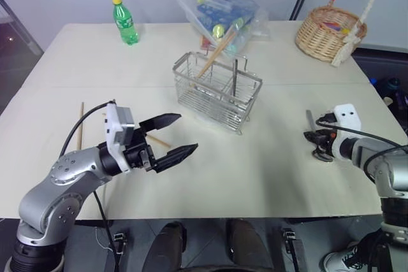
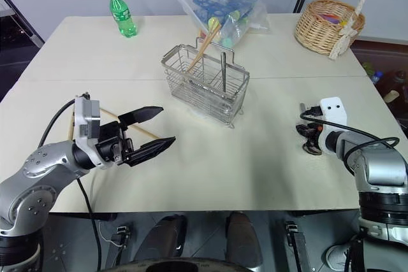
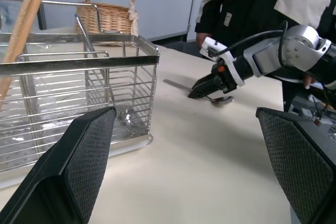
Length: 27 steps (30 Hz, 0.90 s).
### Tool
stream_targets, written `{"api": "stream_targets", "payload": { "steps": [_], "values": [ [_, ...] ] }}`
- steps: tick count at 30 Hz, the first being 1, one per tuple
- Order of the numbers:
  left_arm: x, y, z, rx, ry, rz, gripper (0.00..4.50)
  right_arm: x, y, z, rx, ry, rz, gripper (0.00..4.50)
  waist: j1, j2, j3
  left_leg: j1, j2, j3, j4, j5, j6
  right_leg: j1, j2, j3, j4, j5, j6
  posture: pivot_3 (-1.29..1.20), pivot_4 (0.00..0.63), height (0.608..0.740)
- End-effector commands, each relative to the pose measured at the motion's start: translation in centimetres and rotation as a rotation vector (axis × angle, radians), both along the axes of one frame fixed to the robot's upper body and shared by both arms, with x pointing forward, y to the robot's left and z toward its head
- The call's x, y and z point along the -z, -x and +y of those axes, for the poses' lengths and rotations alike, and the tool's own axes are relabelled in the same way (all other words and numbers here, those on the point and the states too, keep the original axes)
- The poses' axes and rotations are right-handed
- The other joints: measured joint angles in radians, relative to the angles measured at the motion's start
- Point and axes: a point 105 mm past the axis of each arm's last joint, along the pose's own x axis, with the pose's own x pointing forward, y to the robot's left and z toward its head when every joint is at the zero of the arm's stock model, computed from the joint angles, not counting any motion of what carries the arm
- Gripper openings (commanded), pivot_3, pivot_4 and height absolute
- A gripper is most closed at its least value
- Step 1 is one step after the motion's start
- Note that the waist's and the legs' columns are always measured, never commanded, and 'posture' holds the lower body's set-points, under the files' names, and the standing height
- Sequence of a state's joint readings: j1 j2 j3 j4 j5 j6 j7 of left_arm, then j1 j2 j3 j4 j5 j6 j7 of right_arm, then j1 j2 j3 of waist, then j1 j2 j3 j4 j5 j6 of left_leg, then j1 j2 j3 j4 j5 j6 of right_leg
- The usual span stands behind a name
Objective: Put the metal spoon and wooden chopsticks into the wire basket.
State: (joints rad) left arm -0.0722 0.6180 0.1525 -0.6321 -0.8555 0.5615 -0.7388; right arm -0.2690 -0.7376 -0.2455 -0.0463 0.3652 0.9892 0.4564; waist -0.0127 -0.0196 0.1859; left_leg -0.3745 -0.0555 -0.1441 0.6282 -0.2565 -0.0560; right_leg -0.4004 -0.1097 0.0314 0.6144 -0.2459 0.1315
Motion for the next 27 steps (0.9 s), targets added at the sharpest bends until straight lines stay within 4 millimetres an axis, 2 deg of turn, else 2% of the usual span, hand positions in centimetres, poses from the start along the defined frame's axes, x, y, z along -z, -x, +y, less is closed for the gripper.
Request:
{"api": "stream_targets", "payload": {
  "steps": [1,12,17,22,24,27],
  "values": [
    [-0.9,0.4,0.0,0.011,0.006,-0.039,4.5,2.1,0.9,0.3,0.008,-0.016,0.084,0.05,0.001,0.0,0.0,0.0,0.0,0.0,0.0,0.0,0.0,0.0,0.0,0.0,0.0,0.0,0.0,0.0,0.15,0.74],
    [-0.5,0.9,0.2,0.085,-0.046,-0.027,4.5,2.1,0.9,0.6,0.038,-0.025,0.084,0.05,0.001,-0.001,0.0,0.0,0.0,0.0,0.0,0.0,0.0,0.0,0.0,0.0,0.0,0.0,0.0,0.0,0.15,0.74],
    [-0.5,0.7,0.1,0.106,-0.048,-0.026,4.5,1.1,0.4,0.5,0.079,-0.035,0.033,0.05,0.0,-0.001,0.0,0.0,0.0,0.0,0.0,0.0,0.0,0.0,0.0,0.0,0.0,0.0,0.0,0.0,0.15,0.74],
    [-0.1,0.0,0.1,0.108,-0.053,-0.026,4.5,-1.8,-2.1,-0.5,0.172,-0.015,-0.132,0.05,-0.007,0.0,0.0,0.0,0.0,0.0,0.0,0.0,0.0,0.0,0.0,0.0,0.0,0.0,0.0,0.0,0.15,0.74],
    [0.0,-0.4,0.2,0.109,-0.053,-0.028,4.5,-4.4,-3.8,-0.6,0.199,0.033,-0.262,0.05,-0.007,0.003,0.002,0.0,0.0,0.0,0.0,0.0,0.0,-0.001,0.0,0.0,0.0,0.0,-0.001,0.0,0.15,0.74],
    [-0.3,-0.9,0.3,0.104,-0.047,-0.043,4.5,-9.3,-5.8,0.7,0.182,0.095,-0.485,0.05,-0.006,0.009,0.005,-0.003,0.0,0.001,-0.001,0.0,0.0,-0.005,0.0,0.001,0.0,0.001,0.0,0.0,0.15,0.74]
  ]
}}
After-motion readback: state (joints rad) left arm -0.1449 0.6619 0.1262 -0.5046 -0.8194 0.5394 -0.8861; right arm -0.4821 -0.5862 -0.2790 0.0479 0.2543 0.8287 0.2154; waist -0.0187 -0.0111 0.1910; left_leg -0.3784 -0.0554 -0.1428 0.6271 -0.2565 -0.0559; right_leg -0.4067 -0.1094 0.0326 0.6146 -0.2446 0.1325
